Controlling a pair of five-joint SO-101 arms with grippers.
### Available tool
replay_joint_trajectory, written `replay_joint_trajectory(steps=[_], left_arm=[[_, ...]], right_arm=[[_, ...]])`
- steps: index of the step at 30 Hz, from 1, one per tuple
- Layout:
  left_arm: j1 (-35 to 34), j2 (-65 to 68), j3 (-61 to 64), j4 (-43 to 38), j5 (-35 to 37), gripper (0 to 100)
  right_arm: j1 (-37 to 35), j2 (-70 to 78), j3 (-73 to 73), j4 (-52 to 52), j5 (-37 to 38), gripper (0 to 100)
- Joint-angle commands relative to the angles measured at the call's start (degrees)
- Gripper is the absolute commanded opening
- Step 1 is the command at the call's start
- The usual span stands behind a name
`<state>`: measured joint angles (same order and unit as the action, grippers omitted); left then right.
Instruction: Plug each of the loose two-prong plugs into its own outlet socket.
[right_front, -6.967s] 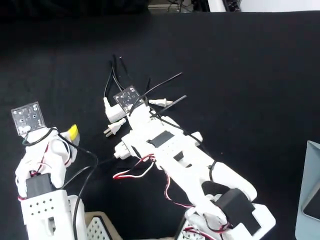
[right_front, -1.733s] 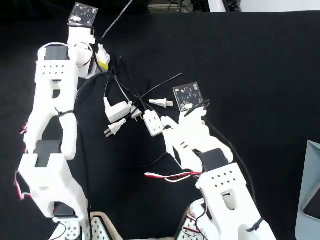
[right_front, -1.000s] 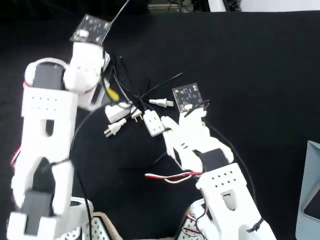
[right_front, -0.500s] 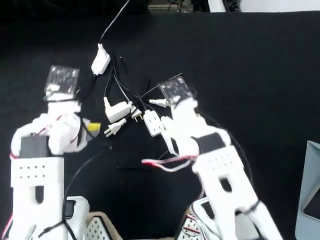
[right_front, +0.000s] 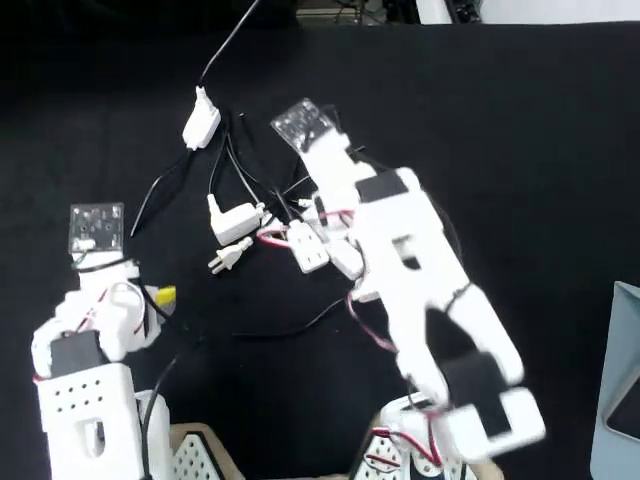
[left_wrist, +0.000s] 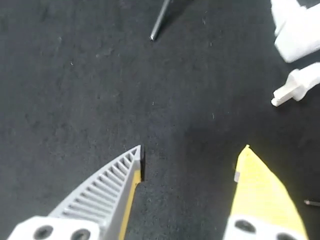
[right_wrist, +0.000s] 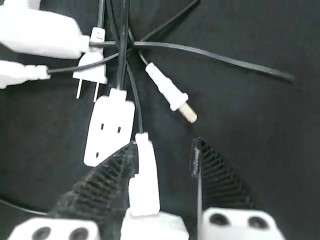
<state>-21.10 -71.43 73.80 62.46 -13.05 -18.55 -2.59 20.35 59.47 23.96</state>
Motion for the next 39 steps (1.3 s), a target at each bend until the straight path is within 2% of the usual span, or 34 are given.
replay_joint_trajectory(steps=[1, 7, 16, 34, 36, 39], left_arm=[[-0.31, -4.31, 5.05, -2.55, 0.53, 30], [-0.31, -8.88, 9.98, -3.69, 0.18, 30], [-0.66, -11.16, 11.3, -2.73, 0.09, 30], [-0.66, -11.16, 11.82, -2.81, 0.09, 30], [-0.66, -11.16, 11.82, -2.81, 0.09, 30], [-0.66, -11.16, 11.91, -2.81, 0.09, 30]], right_arm=[[0.62, 6.55, -10.77, 3.52, 3.34, 17.8], [0.53, 17.45, -24.66, 10.99, 9.14, 17.8], [0.53, 30.37, -38.73, 14.95, 13.89, 17.7], [1.49, 41.54, -44.62, 14.51, 15.82, 17.6], [2.11, 42.33, -45.49, 14.51, 15.82, 14.9], [2.73, 43.65, -47.25, 14.51, 15.82, 5.4]])
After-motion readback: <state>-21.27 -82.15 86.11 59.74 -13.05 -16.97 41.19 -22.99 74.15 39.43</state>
